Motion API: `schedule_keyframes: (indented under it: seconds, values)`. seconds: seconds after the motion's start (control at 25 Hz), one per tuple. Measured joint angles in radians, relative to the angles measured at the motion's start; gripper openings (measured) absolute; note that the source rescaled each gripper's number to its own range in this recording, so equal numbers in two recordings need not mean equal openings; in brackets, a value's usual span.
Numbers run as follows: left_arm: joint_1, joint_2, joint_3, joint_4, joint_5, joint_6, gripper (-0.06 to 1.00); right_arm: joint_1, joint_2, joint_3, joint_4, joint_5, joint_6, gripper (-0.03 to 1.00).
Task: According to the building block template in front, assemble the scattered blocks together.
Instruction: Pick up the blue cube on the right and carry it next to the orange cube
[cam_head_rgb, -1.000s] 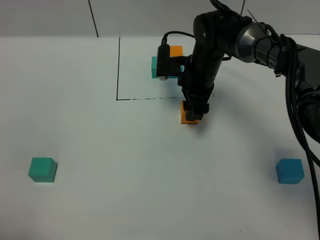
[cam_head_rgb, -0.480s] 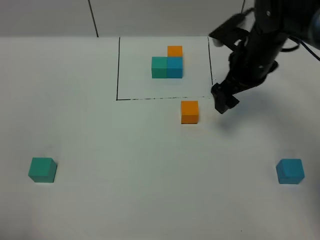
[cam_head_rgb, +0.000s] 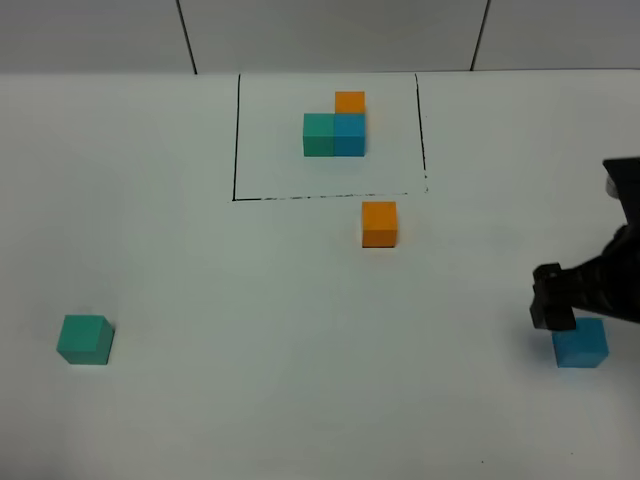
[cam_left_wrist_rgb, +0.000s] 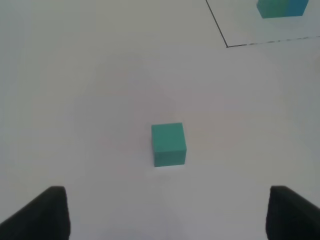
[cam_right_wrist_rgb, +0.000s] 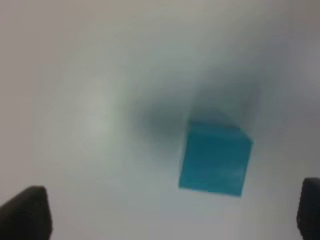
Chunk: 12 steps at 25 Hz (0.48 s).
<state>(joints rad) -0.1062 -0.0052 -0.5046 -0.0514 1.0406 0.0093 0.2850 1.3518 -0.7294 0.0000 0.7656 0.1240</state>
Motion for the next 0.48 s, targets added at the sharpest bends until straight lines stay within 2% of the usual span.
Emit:
schedule_keyframes:
  seconds: [0.16, 0.36, 0.48]
  values:
    - [0.000, 0.000, 0.000, 0.000, 0.000, 0.000, 0.78, -0.026, -0.014, 0.071, 0.000, -0.032, 0.006, 1.00]
    - [0.000, 0.000, 0.000, 0.000, 0.000, 0.000, 0.78, -0.049, 0.071, 0.077, 0.007, -0.091, -0.032, 1.00]
    - [0.000, 0.000, 0.000, 0.000, 0.000, 0.000, 0.78, -0.049, 0.143, 0.077, 0.010, -0.165, -0.053, 1.00]
